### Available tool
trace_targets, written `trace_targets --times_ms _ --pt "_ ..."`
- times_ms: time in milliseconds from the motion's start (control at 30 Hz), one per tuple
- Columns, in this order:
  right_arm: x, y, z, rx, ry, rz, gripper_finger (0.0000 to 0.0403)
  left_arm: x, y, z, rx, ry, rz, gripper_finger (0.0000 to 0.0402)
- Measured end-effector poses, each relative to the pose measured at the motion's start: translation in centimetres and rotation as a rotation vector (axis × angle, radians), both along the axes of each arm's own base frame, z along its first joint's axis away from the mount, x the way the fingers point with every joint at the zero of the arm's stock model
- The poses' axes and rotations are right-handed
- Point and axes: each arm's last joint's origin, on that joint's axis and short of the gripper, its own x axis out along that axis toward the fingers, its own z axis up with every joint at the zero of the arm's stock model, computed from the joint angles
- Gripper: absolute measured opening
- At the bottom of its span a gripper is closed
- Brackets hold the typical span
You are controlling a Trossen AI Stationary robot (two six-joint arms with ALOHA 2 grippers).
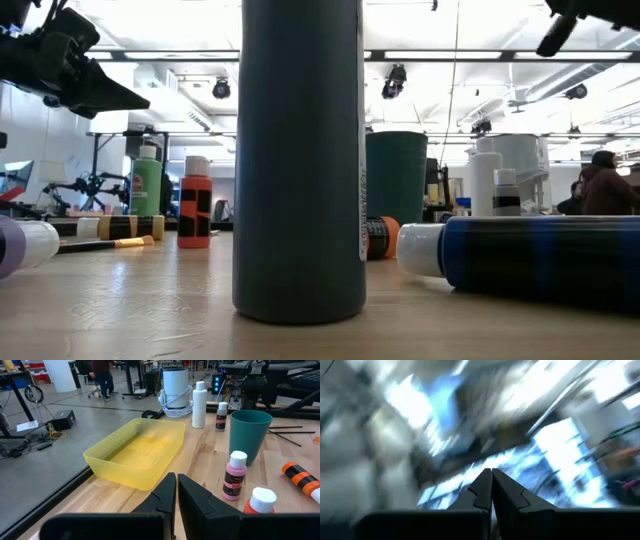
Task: Pick & Place Paint Supplies
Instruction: Put the gold paint brush into the green cup
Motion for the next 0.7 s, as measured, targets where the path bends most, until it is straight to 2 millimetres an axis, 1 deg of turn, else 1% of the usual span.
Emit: trace_targets --times_ms 67,133,167,200,233,400,500,600,700 --pt "-0.7 -0.4 1.2 0.091 -0.134 -0.108 0.0008 0.0 0.0 0.0 0.0 0.0 0.0 0.0023" --pt "-1.6 -0.6 2.6 0.178 -0.279 -0.169 0.0008 0.0 0.0 0.0 0.0 0.0 0.0 0.0023" --pt "-2.1 -0.6 3.5 0.186 -0.322 -0.204 0.0008 0.0 0.0 0.0 0.0 0.0 0.0 0.0023" --pt "-2.5 -0.7 4.5 0.158 -0.331 -0.251 0.0008 0.0 0.0 0.0 0.0 0.0 0.0 0.0023" --pt "-2.7 -0.6 5.5 0.103 -0.306 -0.309 0.0008 0.0 0.0 0.0 0.0 0.0 0.0 0.0023" --pt "-2.7 -0.2 10.9 -0.26 -0.151 -0.486 0.0008 0.0 0.0 0.0 0.0 -0.001 0.0 0.0023" --pt "-2.2 -0.2 13.8 -0.387 0.006 -0.549 0.0008 0.0 0.0 0.0 0.0 0.0 0.0 0.0023" --pt "-1.1 -0.3 15.6 -0.484 0.266 -0.536 0.0008 0.0 0.0 0.0 0.0 0.0 0.0 0.0023" --pt "0.3 -0.5 16.3 -0.495 0.538 -0.477 0.0008 0.0 0.0 0.0 0.0 0.0 0.0 0.0023"
